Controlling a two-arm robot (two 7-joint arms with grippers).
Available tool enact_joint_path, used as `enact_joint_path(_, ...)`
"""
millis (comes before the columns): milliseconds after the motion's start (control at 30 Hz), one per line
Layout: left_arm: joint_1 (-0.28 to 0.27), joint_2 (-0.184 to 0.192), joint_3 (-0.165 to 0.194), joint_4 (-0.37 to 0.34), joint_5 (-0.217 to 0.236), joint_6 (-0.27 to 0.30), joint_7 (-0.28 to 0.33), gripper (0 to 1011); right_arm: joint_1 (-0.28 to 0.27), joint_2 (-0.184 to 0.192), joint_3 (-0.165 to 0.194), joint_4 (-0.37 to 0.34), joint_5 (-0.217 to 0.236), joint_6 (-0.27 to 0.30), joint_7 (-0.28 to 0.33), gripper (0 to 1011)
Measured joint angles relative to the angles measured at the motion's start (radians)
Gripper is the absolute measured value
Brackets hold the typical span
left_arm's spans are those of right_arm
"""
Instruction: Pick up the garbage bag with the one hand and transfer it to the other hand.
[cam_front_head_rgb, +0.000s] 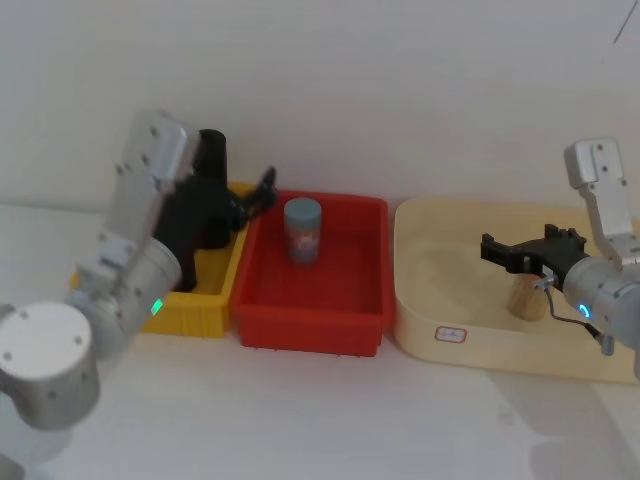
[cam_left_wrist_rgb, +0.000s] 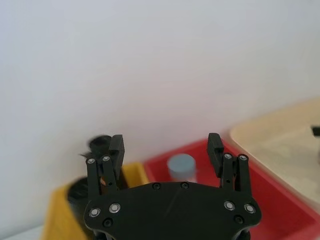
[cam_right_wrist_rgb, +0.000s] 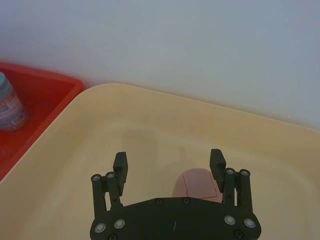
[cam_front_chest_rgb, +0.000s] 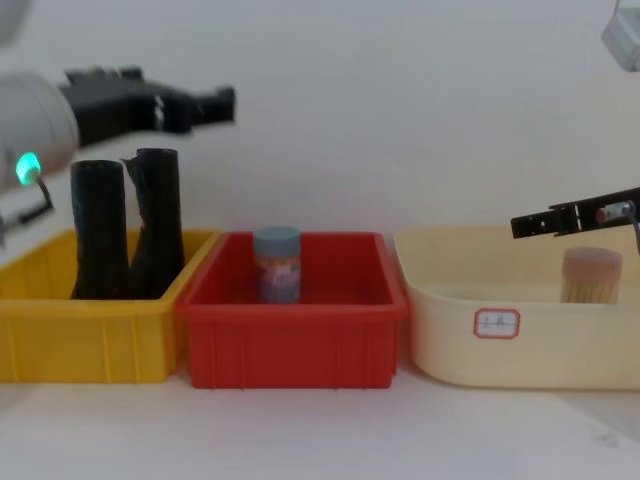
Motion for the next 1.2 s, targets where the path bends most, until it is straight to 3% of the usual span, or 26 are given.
enact_joint_path(200,-0.033,0.016,-0.06,-0.045,-0.039,0.107,0.003,1001,0.001,-0.001,0.0,0.003,0.0,-0.001,0.001,1001)
enact_joint_path(400,-0.064,0.054,-0.129,-0.082,-0.087,0.248,-0.013,1001,0.001,-0.001,0.0,0.005,-0.001,-0.001,0.001,1001)
enact_joint_path(633,-0.08,0.093,-0.179,-0.095,-0.132,0.367,-0.048,1001,0.002,-0.002,0.0,0.006,-0.001,-0.002,0.001,1001)
enact_joint_path(933,-0.085,0.135,-0.207,-0.085,-0.179,0.476,-0.113,1001,0.002,-0.002,0.0,0.007,-0.001,-0.002,0.001,1001)
enact_joint_path(1200,-0.085,0.166,-0.189,-0.032,-0.202,0.528,-0.183,1001,0.002,-0.002,0.0,0.007,0.0,-0.002,0.0,1001)
